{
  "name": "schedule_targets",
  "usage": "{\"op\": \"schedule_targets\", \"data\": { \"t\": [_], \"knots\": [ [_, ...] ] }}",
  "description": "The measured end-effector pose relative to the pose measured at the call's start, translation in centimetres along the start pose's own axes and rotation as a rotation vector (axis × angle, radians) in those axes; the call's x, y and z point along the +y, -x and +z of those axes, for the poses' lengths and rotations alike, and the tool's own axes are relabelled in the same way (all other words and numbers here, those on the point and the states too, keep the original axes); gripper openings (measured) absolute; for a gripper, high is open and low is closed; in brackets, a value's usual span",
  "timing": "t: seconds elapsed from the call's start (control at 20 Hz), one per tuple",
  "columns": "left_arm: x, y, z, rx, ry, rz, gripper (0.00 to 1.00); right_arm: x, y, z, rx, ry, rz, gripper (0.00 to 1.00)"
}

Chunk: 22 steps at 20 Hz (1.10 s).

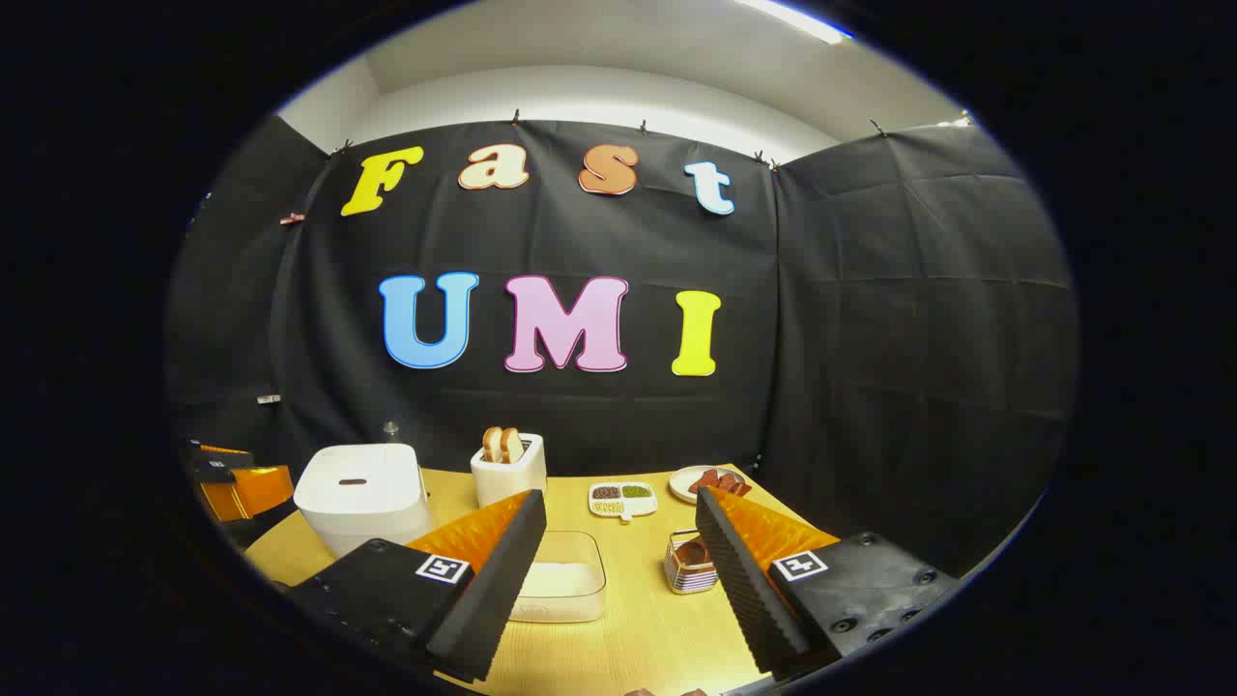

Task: Close the left gripper, press the button to open the rice cooker; take a wooden spoon from the chopstick holder with the right hand, scoop a spoonful of rice and pour it into the rice cooker, then put the wooden spoon back into the chopstick holder.

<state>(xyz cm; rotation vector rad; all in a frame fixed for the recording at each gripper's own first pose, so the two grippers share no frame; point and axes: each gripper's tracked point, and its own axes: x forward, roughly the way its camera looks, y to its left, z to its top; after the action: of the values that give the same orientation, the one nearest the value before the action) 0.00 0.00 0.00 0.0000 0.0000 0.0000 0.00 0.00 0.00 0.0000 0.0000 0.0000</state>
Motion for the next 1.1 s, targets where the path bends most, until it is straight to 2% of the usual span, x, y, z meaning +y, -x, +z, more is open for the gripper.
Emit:
{"op": "schedule_targets", "data": {
  "t": [0.4, 0.55, 0.7, 1.1],
  "knots": [
    [1.8, 0.5, -0.2, -0.005, 0.018, -0.007, 0.95, 1.7, -0.7, 1.6, -0.028, 0.005, 0.022, 0.98],
    [3.8, 0.1, 0.2, -0.024, 0.034, 0.048, 0.95, 2.0, -1.2, 2.2, -0.04, 0.002, 0.025, 0.98],
    [3.4, -0.5, -0.1, -0.026, 0.084, 0.039, 0.95, 1.8, -1.7, 2.6, -0.029, 0.009, 0.016, 0.98],
    [4.8, -2.2, 0.3, 0.02, 0.123, 0.072, 0.95, 0.5, -3.5, 3.2, -0.02, 0.012, 0.026, 0.98]
  ]
}}
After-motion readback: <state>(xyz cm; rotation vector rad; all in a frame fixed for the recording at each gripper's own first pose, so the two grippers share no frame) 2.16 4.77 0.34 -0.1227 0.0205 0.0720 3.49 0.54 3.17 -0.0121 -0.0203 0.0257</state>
